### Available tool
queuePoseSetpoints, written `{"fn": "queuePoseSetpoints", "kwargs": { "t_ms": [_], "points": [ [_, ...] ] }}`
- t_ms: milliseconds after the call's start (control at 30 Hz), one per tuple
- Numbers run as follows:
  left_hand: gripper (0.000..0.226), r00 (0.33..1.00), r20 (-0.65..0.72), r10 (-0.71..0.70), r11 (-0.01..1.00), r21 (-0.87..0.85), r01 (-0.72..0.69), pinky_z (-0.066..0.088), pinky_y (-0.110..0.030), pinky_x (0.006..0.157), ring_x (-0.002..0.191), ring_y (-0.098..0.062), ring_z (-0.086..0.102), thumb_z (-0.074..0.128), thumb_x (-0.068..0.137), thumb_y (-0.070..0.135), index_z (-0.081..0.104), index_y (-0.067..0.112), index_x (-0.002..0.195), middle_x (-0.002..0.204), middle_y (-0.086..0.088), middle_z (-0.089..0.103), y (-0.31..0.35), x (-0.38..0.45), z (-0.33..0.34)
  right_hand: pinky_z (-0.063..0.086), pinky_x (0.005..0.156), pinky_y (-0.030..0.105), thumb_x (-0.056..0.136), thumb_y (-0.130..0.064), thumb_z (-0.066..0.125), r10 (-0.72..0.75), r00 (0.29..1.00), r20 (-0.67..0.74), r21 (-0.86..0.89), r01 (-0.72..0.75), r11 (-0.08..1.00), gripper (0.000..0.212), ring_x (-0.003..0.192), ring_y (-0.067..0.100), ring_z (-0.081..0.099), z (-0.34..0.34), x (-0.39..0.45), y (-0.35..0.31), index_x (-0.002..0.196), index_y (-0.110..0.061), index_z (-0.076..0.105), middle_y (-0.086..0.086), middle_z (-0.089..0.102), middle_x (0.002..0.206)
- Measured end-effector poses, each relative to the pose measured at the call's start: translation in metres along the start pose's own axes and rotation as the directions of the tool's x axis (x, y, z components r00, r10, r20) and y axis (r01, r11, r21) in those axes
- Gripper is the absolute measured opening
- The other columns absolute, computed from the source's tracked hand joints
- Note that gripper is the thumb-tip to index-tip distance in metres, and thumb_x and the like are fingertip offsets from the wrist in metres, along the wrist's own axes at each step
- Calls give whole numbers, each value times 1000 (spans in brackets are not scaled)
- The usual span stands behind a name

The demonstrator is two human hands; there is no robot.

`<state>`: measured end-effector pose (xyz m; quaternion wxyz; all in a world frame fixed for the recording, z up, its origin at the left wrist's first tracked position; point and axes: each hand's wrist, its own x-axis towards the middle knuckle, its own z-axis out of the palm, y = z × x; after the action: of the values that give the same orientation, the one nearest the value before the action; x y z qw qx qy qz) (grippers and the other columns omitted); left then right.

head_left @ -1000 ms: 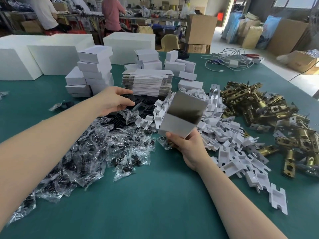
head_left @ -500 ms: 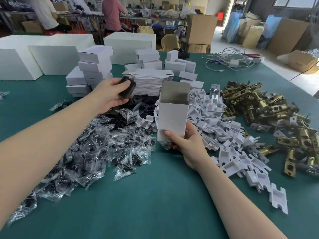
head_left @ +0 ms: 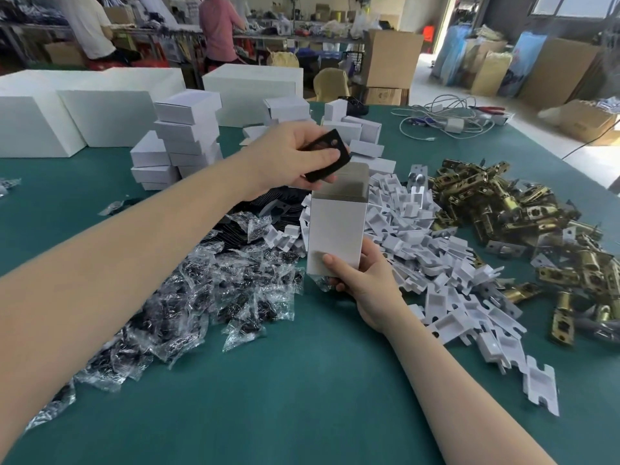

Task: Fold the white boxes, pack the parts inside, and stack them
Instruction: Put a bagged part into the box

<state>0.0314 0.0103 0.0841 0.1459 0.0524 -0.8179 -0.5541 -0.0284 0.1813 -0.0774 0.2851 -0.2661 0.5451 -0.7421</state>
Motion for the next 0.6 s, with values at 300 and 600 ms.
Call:
{"fn": "queuePoseSetpoints", "kwargs": {
  "t_ms": [300,600],
  "points": [
    [16,913,-343,-220,955,-268,129,42,-14,49,60,-3,65,75,86,12,64,22,91,77,7,70,-23,-4,-32,48,52,23,72,-24,81,11,1000,-7,24,-11,1000,50,61,15,60,1,1,1,116,-22,59,4,73,103],
    [41,985,38,170,877,450,-169,48,-5,68,84,12,65,63,95,12,48,23,133,109,15,55,15,-2,-10,49,53,22,76,-17,82,0,1000,-8,0,0,1000,52,66,13,63,1,0,-1,121,-20,57,3,72,107]
  ]
}}
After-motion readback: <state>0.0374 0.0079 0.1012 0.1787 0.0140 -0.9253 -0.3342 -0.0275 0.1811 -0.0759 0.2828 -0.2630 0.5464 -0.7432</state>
